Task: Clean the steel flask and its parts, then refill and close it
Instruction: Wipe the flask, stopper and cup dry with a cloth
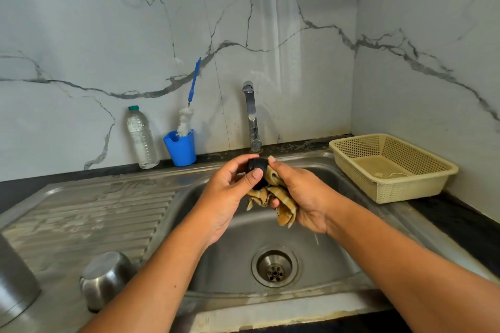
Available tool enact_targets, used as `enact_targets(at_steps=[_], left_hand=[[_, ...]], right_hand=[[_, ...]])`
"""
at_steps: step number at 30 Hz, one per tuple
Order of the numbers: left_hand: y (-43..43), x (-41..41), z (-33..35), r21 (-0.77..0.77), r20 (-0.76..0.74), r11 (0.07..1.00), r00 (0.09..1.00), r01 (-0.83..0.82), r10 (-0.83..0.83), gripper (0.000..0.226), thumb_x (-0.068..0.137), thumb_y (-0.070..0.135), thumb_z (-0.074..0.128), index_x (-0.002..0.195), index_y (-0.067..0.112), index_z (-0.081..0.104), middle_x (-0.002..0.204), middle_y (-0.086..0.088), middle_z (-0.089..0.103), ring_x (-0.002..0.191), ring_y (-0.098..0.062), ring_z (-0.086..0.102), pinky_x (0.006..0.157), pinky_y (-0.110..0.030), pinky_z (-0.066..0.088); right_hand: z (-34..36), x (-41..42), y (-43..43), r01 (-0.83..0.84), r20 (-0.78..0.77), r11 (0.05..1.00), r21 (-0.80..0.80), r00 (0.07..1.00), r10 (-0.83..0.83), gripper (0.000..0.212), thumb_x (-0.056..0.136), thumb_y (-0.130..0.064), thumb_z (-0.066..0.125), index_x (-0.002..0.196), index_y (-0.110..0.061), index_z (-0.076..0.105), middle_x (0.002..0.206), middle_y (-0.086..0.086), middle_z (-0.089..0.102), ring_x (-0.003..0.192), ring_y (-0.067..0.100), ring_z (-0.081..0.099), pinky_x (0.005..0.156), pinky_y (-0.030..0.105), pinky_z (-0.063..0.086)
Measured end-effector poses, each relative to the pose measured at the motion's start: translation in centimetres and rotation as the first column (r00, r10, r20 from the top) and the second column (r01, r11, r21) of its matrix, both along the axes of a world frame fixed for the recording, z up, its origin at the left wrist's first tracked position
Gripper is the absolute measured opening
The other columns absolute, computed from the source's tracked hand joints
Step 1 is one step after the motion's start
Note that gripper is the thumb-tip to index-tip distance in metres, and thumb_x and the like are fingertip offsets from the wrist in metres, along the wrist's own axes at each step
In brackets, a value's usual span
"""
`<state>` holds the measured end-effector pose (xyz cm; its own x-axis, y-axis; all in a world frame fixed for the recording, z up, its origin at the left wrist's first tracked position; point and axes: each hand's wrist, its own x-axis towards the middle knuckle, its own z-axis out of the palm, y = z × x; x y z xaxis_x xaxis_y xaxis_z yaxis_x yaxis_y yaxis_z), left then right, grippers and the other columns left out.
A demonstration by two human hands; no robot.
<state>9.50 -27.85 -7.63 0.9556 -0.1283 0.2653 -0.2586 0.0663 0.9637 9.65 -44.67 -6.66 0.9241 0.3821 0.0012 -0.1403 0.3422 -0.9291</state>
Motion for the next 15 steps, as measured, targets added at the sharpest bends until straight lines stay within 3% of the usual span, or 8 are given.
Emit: enact_targets(at_steps=[5, 8, 12, 15], left_hand=[[-0.34, 0.00, -0.29, 0.046, -0.038, 0.994, 0.994, -0.096, 0.098, 0.051, 0.080, 0.051, 0.071, 0.122, 0.021, 0.069, 0.110, 0.001, 0.077, 0.105, -0.016, 0.071, 0.092, -0.034, 0.054], [-0.40, 0.41, -0.57, 0.106, -0.042, 0.985, 0.989, -0.134, 0.139, 0.067, 0.078, 0.074, 0.069, 0.123, 0.025, 0.067, 0.111, 0.001, 0.076, 0.105, -0.018, 0.070, 0.094, -0.038, 0.055], [-0.76, 0.43, -0.67, 0.154, -0.062, 0.970, 0.978, -0.189, 0.200, 0.079, 0.072, 0.087, 0.057, 0.121, 0.025, 0.064, 0.105, -0.002, 0.074, 0.090, -0.015, 0.065, 0.081, -0.035, 0.052], [-0.99, 0.52, -0.69, 0.126, -0.141, 0.967, 0.960, -0.223, 0.240, 0.069, 0.088, 0.077, 0.045, 0.114, 0.017, 0.063, 0.082, -0.004, 0.065, 0.071, -0.014, 0.056, 0.067, -0.031, 0.045]], right_hand=[[-0.67, 0.14, 0.22, 0.157, 0.299, 0.954, -0.257, 0.951, -0.076, 0.043, 0.105, -0.039, 0.052, 0.117, 0.001, 0.064, 0.098, 0.031, 0.069, 0.060, 0.018, 0.057, 0.055, 0.027, 0.053], [-0.46, -0.23, 0.14, 0.282, 0.455, 0.897, -0.341, 0.884, -0.105, 0.029, 0.104, -0.033, 0.055, 0.121, -0.014, 0.067, 0.097, 0.017, 0.075, 0.065, 0.017, 0.065, 0.067, 0.030, 0.060], [-0.63, 0.18, -0.08, 0.466, 0.642, 0.747, -0.475, 0.764, -0.068, 0.051, 0.096, -0.038, 0.067, 0.143, -0.023, 0.056, 0.117, -0.005, 0.072, 0.100, 0.007, 0.070, 0.096, 0.033, 0.057], [-0.58, 0.10, -0.06, 0.547, 0.752, 0.659, -0.516, 0.658, 0.043, 0.062, 0.089, -0.031, 0.076, 0.147, -0.030, 0.052, 0.137, -0.010, 0.062, 0.125, 0.002, 0.055, 0.107, 0.017, 0.040]])
